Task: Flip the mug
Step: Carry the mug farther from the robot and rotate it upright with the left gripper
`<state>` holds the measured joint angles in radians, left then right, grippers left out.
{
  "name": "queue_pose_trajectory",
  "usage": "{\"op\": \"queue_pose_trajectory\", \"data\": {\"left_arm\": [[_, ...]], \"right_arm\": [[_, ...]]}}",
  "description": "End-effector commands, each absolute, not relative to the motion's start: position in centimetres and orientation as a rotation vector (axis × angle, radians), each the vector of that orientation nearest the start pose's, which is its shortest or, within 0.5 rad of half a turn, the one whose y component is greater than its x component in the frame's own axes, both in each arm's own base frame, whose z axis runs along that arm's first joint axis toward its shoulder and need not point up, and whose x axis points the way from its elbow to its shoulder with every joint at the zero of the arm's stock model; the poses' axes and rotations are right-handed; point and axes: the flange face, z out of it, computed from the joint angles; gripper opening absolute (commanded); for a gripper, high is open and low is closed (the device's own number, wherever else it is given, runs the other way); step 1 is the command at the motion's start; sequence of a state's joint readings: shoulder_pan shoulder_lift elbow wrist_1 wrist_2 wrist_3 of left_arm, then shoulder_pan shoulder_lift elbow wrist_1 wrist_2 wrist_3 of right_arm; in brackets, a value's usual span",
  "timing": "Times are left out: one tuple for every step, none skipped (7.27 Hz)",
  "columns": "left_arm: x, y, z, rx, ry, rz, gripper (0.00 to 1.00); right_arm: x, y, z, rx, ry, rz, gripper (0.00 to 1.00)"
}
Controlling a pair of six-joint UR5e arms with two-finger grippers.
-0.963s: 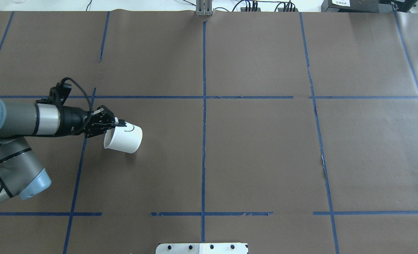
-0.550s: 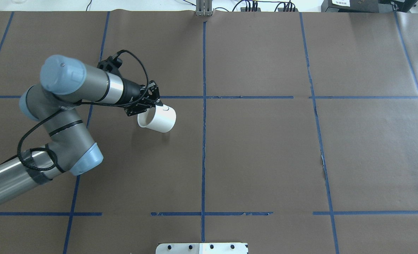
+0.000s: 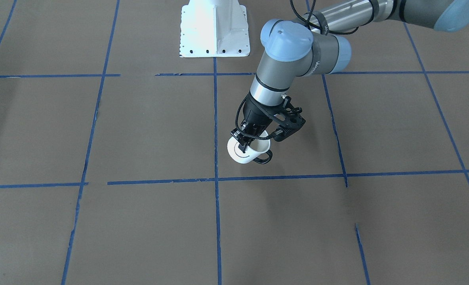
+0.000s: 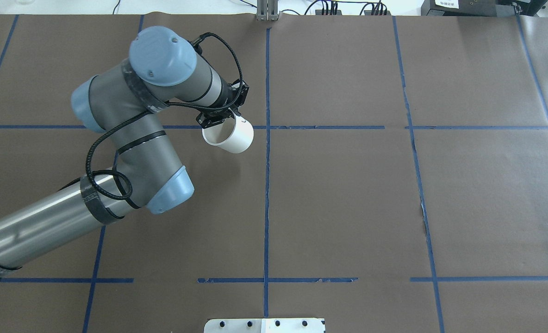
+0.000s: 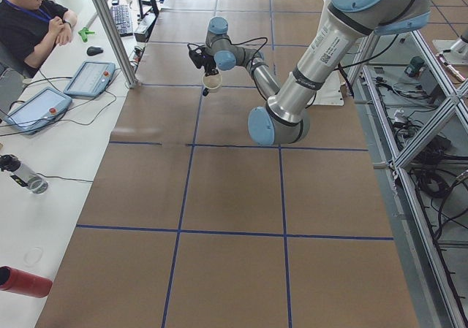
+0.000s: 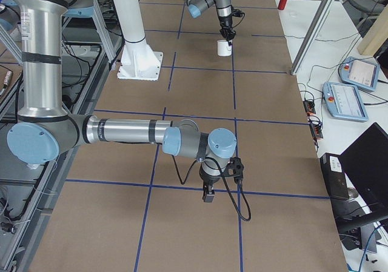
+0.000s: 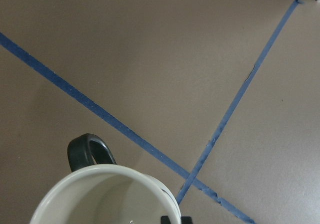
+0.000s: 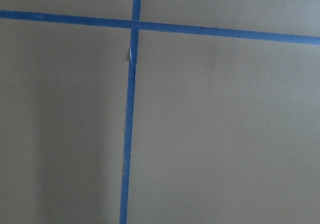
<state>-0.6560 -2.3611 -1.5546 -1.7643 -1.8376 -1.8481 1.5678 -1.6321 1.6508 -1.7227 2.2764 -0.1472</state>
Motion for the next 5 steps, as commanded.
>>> {"op": "queue_pose_trajectory", "data": {"left_arm": [[54.8, -50.5, 12.7, -0.033, 0.818, -0.732, 0.00], [57.1, -50.2, 12.4, -0.044, 0.767, -0.705, 0.00], [59.6, -49.3, 11.5, -0.055, 0.741, -0.669, 0.00], [60.2, -49.3, 11.3, -0.058, 0.733, -0.657, 0.00], [61.3, -48.1, 11.0, -0.069, 0.733, -0.637, 0.00]], "right_arm": [[6.7, -45.5, 66.8, -0.077, -0.712, -0.097, 1.00], [6.7, -45.5, 66.8, -0.077, -0.712, -0.097, 1.00], [6.7, -45.5, 66.7, -0.075, -0.712, -0.097, 1.00], [6.7, -45.5, 66.8, -0.077, -0.712, -0.097, 1.00], [6.7, -45.5, 66.8, -0.077, -0.712, -0.097, 1.00]]}}
